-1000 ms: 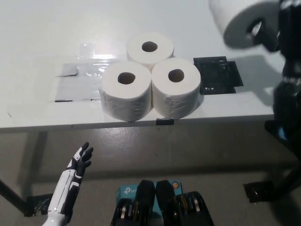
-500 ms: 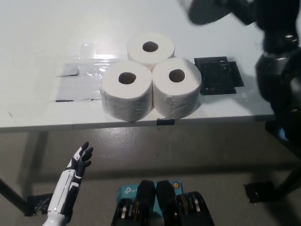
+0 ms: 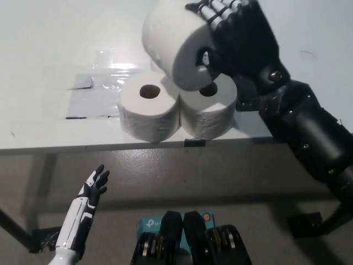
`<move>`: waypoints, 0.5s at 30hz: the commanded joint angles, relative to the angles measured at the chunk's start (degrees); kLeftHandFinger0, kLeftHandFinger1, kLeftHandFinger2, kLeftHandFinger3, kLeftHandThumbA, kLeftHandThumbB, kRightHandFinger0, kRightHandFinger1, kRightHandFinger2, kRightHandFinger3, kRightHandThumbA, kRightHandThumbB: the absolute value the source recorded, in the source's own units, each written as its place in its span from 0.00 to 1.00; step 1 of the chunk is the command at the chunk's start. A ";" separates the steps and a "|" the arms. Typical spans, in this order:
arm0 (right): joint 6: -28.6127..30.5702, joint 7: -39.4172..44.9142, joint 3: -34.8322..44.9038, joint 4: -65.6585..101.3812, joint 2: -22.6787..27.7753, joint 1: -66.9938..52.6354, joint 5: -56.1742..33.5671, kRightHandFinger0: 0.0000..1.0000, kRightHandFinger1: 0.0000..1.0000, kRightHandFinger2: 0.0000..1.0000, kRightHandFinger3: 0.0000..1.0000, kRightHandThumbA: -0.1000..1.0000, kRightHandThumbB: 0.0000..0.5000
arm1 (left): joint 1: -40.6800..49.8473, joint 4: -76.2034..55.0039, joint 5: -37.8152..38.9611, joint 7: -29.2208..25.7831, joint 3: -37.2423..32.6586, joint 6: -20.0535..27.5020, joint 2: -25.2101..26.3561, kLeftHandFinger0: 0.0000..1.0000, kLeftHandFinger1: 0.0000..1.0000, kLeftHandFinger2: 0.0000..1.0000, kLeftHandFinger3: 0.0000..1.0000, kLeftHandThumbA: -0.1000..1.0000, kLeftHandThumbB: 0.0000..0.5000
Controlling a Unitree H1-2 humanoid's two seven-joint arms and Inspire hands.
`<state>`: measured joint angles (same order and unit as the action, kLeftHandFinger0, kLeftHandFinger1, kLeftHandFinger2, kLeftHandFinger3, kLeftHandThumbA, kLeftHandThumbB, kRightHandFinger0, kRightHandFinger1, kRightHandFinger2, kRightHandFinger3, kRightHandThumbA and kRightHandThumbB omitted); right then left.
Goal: A few rolls of toilet paper are kept infront of the robot and the robot uses its right hand to lift one of the rolls and and places it on top of the other rolls to stack it.
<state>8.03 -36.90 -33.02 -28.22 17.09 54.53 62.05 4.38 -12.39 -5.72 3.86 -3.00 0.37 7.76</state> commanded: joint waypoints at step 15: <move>1.63 3.10 -1.98 1.29 0.60 7.44 5.03 0.00 0.00 0.38 0.00 0.00 0.68 | -0.33 -2.27 0.70 0.29 0.37 1.58 0.22 1.00 1.00 1.00 1.00 1.00 0.67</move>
<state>9.34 -35.31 -35.51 -29.71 16.47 56.99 65.28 4.40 -12.65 -5.70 3.88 -3.00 0.36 7.76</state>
